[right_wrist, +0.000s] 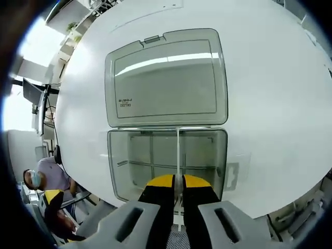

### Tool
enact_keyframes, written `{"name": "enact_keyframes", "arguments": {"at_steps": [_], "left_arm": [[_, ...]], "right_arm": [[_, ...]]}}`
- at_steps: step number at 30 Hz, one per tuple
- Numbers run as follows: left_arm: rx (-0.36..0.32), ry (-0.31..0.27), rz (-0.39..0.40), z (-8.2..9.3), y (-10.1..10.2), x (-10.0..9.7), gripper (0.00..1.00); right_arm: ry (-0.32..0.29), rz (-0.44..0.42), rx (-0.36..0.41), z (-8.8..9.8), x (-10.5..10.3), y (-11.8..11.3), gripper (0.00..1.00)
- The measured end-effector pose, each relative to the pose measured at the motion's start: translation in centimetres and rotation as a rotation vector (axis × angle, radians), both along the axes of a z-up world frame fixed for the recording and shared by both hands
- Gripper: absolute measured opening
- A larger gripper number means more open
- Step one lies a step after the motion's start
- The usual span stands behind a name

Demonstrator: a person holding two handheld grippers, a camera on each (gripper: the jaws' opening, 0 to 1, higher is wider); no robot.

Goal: Insert the divider into the dual guide fixture by aligning both edges with the guide slots and pushing it downward to the bottom, including one-sided entry, uneven engagement, binding, and posture correction.

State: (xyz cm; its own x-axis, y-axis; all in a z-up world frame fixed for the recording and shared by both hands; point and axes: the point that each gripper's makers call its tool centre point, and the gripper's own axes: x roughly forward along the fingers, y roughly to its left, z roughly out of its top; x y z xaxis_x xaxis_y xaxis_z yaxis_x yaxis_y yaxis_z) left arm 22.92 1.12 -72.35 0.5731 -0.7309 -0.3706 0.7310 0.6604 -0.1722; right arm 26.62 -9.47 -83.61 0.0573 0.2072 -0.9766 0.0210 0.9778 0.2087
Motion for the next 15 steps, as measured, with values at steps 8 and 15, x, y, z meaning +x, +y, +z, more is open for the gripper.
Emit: {"name": "enact_keyframes", "arguments": {"at_steps": [8,15], "left_arm": [[-0.004,0.0,0.004,0.13,0.03,0.09,0.38],[-0.003,0.0,0.001,0.21,-0.13,0.1,0.38]], "right_arm": [[-0.005,-0.001,-0.008,0.1,-0.55,0.22,0.0],[-0.031,0.004,-0.01,-0.13,-0.57,0.29,0.0]]}}
